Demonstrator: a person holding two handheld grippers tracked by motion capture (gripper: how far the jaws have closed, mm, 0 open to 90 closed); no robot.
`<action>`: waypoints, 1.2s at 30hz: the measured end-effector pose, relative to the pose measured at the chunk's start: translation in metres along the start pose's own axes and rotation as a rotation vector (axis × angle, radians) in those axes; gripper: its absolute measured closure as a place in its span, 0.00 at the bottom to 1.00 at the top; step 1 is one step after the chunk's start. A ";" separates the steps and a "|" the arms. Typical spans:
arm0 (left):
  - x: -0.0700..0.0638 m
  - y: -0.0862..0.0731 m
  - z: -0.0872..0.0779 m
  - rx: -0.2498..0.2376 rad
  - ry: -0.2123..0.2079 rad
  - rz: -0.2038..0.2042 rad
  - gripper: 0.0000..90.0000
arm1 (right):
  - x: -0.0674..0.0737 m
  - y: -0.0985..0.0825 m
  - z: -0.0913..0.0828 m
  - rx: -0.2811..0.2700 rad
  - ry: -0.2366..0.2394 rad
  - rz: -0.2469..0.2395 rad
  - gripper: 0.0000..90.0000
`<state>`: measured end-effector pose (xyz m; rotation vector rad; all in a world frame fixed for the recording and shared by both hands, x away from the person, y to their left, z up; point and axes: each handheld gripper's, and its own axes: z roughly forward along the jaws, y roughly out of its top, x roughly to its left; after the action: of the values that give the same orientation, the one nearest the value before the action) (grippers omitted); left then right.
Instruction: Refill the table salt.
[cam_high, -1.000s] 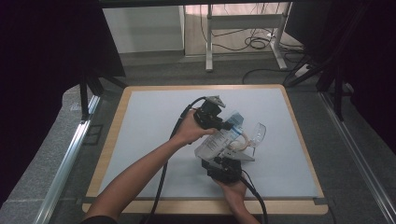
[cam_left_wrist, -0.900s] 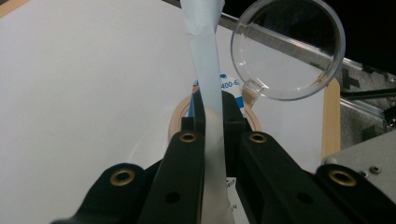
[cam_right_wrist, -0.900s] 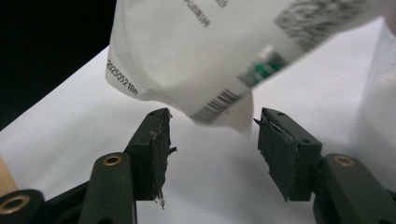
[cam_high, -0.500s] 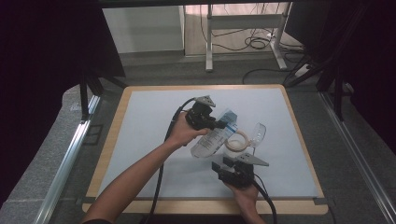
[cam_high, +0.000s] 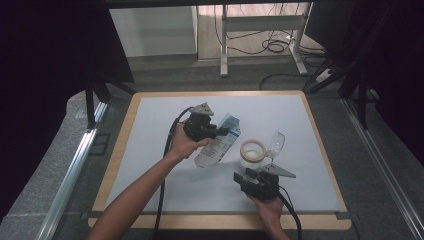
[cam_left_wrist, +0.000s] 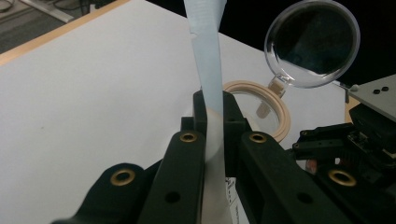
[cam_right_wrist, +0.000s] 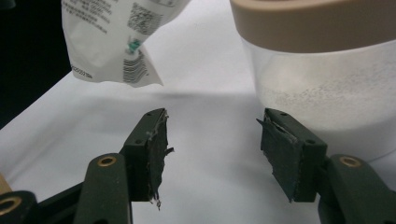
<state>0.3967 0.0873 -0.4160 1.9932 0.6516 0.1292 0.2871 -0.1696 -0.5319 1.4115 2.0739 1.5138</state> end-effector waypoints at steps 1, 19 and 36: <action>0.003 -0.004 -0.005 -0.012 0.012 -0.008 0.99 | 0.000 0.001 -0.001 -0.011 0.014 -0.006 0.46; 0.045 -0.043 -0.041 -0.115 0.176 -0.109 0.99 | -0.002 0.001 -0.003 -0.033 0.037 -0.016 0.45; 0.061 -0.075 -0.064 -0.176 0.262 -0.156 0.99 | 0.002 0.000 -0.001 -0.018 0.036 -0.047 0.45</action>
<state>0.3966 0.1953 -0.4580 1.7643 0.9284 0.3460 0.2848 -0.1686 -0.5308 1.3285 2.0935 1.5467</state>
